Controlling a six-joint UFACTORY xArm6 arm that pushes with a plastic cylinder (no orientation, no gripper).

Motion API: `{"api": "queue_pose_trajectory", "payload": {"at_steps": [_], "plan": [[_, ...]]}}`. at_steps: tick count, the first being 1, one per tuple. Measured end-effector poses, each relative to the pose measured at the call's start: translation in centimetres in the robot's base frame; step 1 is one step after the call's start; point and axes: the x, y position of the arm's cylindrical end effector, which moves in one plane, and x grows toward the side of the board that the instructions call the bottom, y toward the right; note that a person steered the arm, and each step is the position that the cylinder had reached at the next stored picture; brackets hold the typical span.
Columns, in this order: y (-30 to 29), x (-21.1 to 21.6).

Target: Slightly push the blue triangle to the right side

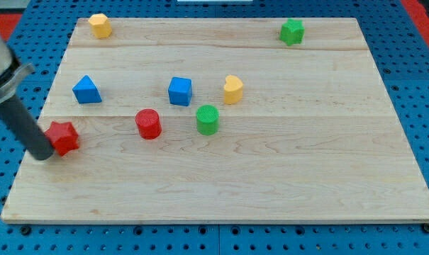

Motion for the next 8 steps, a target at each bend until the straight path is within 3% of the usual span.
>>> {"api": "queue_pose_trajectory", "payload": {"at_steps": [2, 3, 4, 5, 6, 8], "plan": [[2.6, -4.9], [1.0, -5.2], [-4.4, -3.0], [-5.6, -5.4], [-3.0, -9.4], [1.0, -11.2]]}}
